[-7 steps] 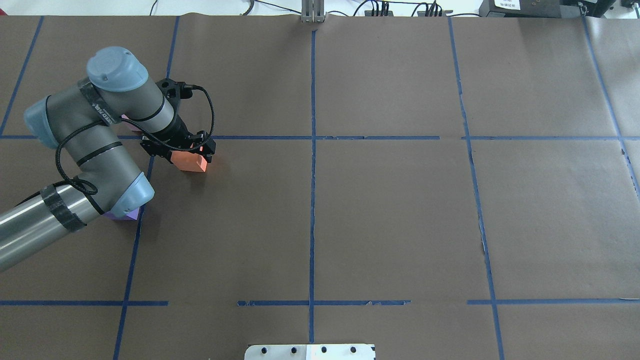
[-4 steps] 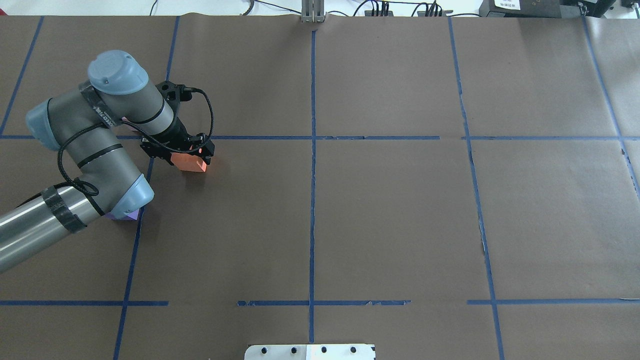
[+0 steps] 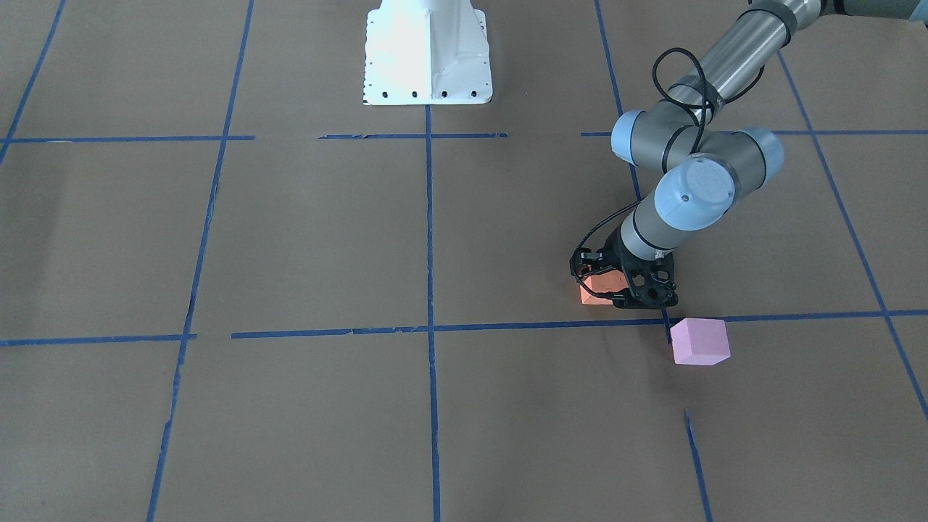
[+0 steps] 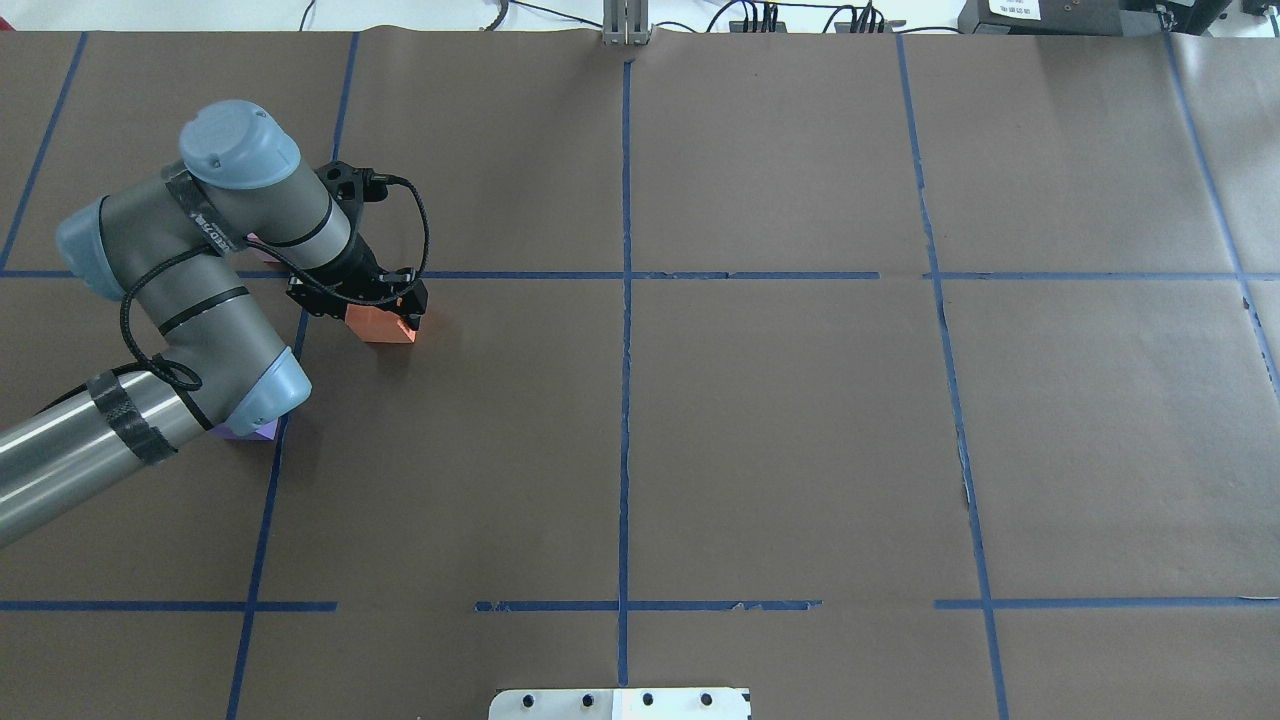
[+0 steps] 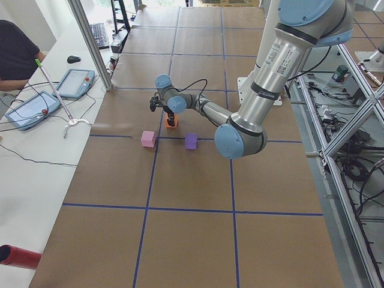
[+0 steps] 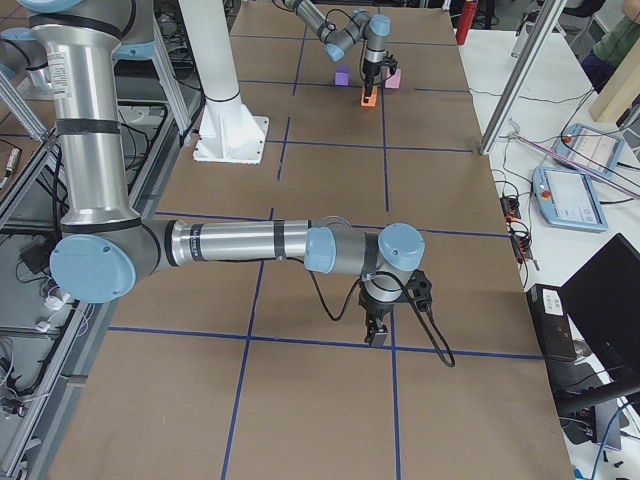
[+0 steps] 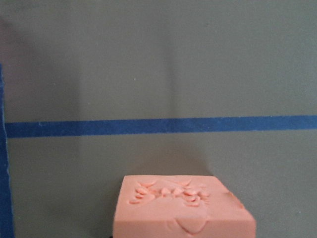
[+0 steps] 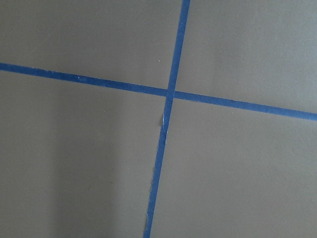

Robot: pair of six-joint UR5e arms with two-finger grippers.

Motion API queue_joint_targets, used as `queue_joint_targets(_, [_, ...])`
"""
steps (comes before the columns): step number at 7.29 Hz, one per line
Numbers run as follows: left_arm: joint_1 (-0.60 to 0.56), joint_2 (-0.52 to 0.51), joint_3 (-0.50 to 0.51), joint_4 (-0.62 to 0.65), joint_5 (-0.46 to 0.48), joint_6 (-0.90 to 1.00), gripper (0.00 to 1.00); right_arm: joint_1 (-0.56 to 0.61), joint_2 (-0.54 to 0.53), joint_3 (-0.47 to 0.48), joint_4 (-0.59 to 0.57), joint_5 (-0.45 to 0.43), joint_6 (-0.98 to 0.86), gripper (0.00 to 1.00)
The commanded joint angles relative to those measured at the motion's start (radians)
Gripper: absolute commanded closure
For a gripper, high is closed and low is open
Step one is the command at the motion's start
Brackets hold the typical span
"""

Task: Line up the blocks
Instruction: 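Lift the orange cube and carry it toward the pink cube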

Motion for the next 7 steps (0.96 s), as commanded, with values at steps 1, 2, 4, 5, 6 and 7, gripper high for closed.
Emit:
queue_joint_targets(1, [-0.011, -0.003, -0.011, 0.002, 0.000, 0.006, 0.63, 0.000, 0.000, 0.000, 0.000, 0.000, 0.000, 0.00])
queue_joint_targets(2, [-0.049, 0.000, -0.053, 0.012, -0.002, 0.006, 0.63, 0.000, 0.000, 0.000, 0.000, 0.000, 0.000, 0.00])
queue_joint_targets(4, [-0.125, 0.048, -0.164, 0.115, -0.005, 0.086, 0.62, 0.000, 0.000, 0.000, 0.000, 0.000, 0.000, 0.00])
queue_joint_targets(5, [-0.162, 0.068, -0.205, 0.155, -0.005, 0.134, 0.61, 0.000, 0.000, 0.000, 0.000, 0.000, 0.000, 0.00])
queue_joint_targets(6, [-0.167, 0.107, -0.227, 0.156, -0.005, 0.151, 0.61, 0.000, 0.000, 0.000, 0.000, 0.000, 0.000, 0.00])
queue_joint_targets(7, [-0.167, 0.152, -0.244, 0.156, -0.006, 0.153, 0.60, 0.000, 0.000, 0.000, 0.000, 0.000, 0.000, 0.00])
